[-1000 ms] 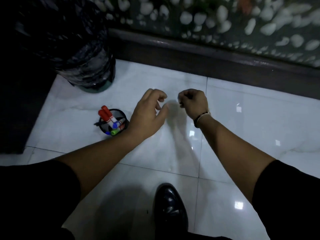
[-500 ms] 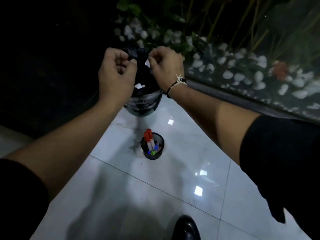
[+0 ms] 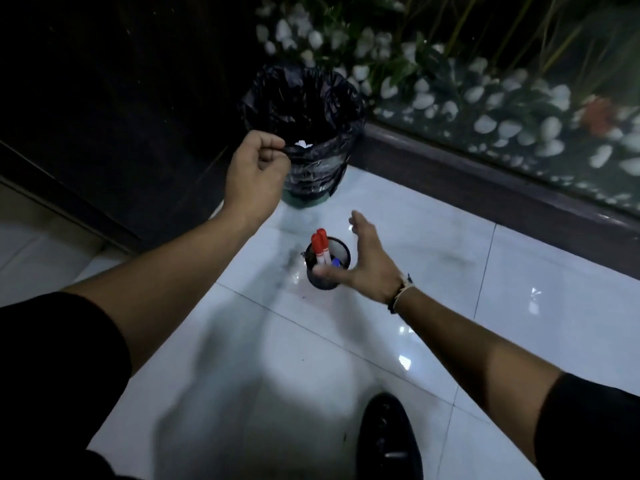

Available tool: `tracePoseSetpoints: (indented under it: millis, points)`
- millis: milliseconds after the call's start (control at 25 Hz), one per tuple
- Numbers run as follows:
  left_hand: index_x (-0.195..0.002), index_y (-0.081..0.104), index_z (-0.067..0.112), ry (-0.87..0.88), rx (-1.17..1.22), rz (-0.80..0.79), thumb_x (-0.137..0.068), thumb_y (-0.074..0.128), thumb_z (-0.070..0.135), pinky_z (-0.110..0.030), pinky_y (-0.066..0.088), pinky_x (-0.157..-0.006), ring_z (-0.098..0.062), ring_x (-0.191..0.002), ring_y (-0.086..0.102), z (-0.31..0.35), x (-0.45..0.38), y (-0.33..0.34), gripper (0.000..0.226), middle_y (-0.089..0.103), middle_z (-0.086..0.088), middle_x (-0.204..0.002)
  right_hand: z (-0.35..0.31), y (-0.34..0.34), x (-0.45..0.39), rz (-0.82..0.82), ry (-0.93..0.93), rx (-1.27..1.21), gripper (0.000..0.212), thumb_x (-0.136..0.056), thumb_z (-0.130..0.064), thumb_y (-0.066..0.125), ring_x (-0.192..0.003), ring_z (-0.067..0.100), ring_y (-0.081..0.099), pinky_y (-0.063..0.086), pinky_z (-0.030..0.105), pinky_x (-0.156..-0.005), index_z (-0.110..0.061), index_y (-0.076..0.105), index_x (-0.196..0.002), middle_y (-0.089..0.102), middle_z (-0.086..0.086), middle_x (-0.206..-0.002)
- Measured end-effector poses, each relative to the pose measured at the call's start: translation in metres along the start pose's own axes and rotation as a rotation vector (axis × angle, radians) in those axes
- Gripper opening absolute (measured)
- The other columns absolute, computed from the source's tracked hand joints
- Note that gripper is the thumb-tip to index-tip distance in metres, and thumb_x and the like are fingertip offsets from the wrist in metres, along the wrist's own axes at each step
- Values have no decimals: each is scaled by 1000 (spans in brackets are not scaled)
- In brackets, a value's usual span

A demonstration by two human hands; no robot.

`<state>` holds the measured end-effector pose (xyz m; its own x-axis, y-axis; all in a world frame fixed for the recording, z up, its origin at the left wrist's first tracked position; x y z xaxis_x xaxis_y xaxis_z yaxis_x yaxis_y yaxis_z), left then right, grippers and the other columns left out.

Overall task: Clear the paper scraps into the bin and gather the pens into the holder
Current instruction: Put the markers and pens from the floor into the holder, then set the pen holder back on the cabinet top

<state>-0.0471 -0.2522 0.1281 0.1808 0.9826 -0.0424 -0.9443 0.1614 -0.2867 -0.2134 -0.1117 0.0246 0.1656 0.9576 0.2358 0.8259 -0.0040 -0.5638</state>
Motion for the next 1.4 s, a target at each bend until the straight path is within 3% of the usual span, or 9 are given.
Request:
tracePoseSetpoints:
  millis: [80, 240, 440, 520, 680, 840, 1000, 1120, 1400]
  points:
    - [-99, 60, 23, -39, 5, 14, -83, 57, 19, -34, 53, -75, -15, -81, 59, -20, 19, 5, 17, 62, -3, -89, 20, 33, 7, -30, 29, 103, 136, -60, -60, 88, -147, 25, 28, 31, 41, -120, -8, 10, -158, 25, 10, -159]
    - [-100, 61, 25, -117, -51, -85, -90, 58, 12, -37, 56, -82, -13, -82, 58, -46, 35, 17, 17, 58, 6, -85, 27, 54, -11, 135, 34, 39, 90, -67, -43, 87, -119, 20, 56, 52, 40, -102, -20, 40, -140, 54, 4, -132]
    - [-93, 61, 31, -192, 31, -29, -92, 58, 9, -27, 52, -77, -10, -83, 61, -2, 29, -9, 22, 61, 10, -84, -40, 13, -18, 301, 8, -61, 65, -69, -40, 85, -101, 10, 60, 54, 23, -90, -33, 46, -119, 55, -5, -116]
    - [-92, 62, 30, -268, 52, 16, -93, 59, 9, -30, 52, -78, -10, -82, 62, 41, 29, -37, 21, 62, 9, -85, -98, -20, -14, 314, -27, -55, 63, -68, -37, 86, -100, 10, 60, 55, 25, -89, -28, 51, -120, 53, -4, -113]
    - [-102, 67, 21, -339, 95, 125, -91, 60, 11, -34, 52, -76, -12, -79, 60, 151, 25, -96, 17, 63, 1, -85, -221, -91, 12, 285, -67, -22, 85, -66, -37, 87, -111, 16, 53, 52, 32, -91, -21, 44, -137, 49, 0, -122]
    - [-109, 64, 12, -290, 141, 109, -94, 58, 5, -20, 49, -61, -11, -72, 57, 317, 29, -165, 17, 59, -7, -85, -379, -187, 48, 246, -116, 20, 94, -66, -39, 88, -113, 18, 52, 48, 28, -92, -19, 38, -144, 46, 2, -128]
    - [-110, 64, 10, -290, 156, 167, -94, 59, 6, -23, 46, -61, -11, -72, 57, 471, 45, -245, 17, 58, -8, -87, -532, -275, 89, 189, -202, 36, 96, -67, -41, 89, -118, 22, 53, 47, 30, -99, -19, 38, -145, 47, 4, -131]
    - [-102, 66, 20, -255, 168, 246, -88, 61, 17, -26, 48, -64, -12, -74, 59, 572, 47, -304, 15, 60, -5, -85, -640, -323, 109, 119, -294, 74, 97, -68, -41, 88, -121, 22, 52, 47, 32, -100, -18, 37, -147, 45, 5, -134]
    - [-93, 67, 20, -252, 321, 396, -76, 62, 25, -32, 46, -71, -19, -82, 60, 685, 53, -385, 18, 66, -8, -97, -780, -361, 109, 39, -425, 77, 95, -65, -41, 90, -118, 22, 53, 42, 23, -99, -17, 41, -143, 46, 7, -129]
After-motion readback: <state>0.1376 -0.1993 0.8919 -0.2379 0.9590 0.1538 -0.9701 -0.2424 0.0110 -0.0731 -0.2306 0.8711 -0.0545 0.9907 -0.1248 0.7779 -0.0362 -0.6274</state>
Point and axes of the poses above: each hand's wrist, its own x-axis away from the middle knuckle, its own y-axis out of the palm, z = x × y, the point moved 5 cm from there along -x, towards the middle knuckle
